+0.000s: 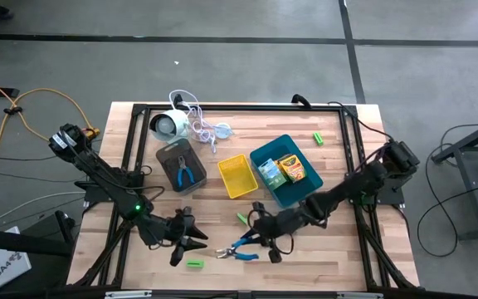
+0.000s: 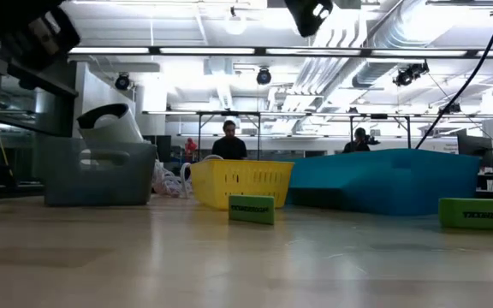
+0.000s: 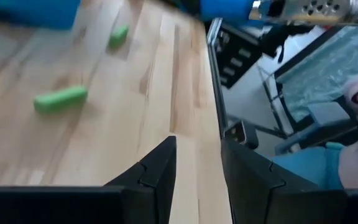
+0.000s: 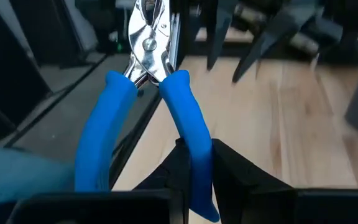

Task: Pick & Place School Supplies
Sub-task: Put the blue hole puncher into the transparent black bin

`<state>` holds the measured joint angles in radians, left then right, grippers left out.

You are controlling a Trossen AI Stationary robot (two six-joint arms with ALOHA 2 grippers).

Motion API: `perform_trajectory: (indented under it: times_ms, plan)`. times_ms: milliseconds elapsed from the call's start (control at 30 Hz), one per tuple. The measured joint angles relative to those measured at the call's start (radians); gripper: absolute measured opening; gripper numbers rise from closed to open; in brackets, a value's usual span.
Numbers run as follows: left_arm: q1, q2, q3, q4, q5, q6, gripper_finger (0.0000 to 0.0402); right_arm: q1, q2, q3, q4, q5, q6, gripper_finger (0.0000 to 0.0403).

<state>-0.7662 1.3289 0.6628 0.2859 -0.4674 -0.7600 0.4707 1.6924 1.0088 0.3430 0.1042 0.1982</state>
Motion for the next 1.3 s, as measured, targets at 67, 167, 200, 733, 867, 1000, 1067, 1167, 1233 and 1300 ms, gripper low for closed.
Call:
perform_trajectory:
  times_ms: [67,167,200,733,867,1000,1067,1167,1233,1300]
  plan:
    - [0.0,0.0,0.0,0.043,-0.03,0.053,0.0124,-0.01,0.001,0.0,0.052,0.005,-0.028,0.0035]
    - [0.0,0.0,0.0,0.143,-0.039,0.182,0.0124,-0.03,0.001,0.0,0.115,0.035,-0.071,0.0035]
    - [0.0,0.0,0.0,0.181,-0.039,0.233,0.0124,-0.038,0.001,0.0,0.133,0.031,-0.078,0.0035]
    - [0.034,0.0,0.0,0.423,-0.094,0.66,0.0124,-0.123,0.001,0.0,0.342,0.202,-0.243,0.0035]
    - [0.059,0.0,0.0,0.419,-0.163,0.703,0.0124,-0.14,0.001,0.0,0.373,0.266,-0.308,0.0035]
    - [0.084,0.0,0.0,0.42,-0.166,0.731,0.0124,-0.154,0.001,0.0,0.4,0.263,-0.337,0.0035]
    - [0.091,0.0,0.0,0.423,-0.165,0.744,0.0124,-0.16,0.001,0.0,0.404,0.261,-0.338,0.0035]
    - [0.103,0.0,0.0,0.433,-0.164,0.776,0.0124,-0.16,0.001,0.0,0.411,0.261,-0.341,0.0035]
    - [0.109,0.0,0.0,0.452,-0.164,0.805,0.0124,-0.159,0.001,0.0,0.416,0.261,-0.347,0.0035]
    - [0.114,0.0,0.0,0.467,-0.164,0.834,0.0124,-0.159,0.001,0.0,0.421,0.26,-0.352,0.0035]
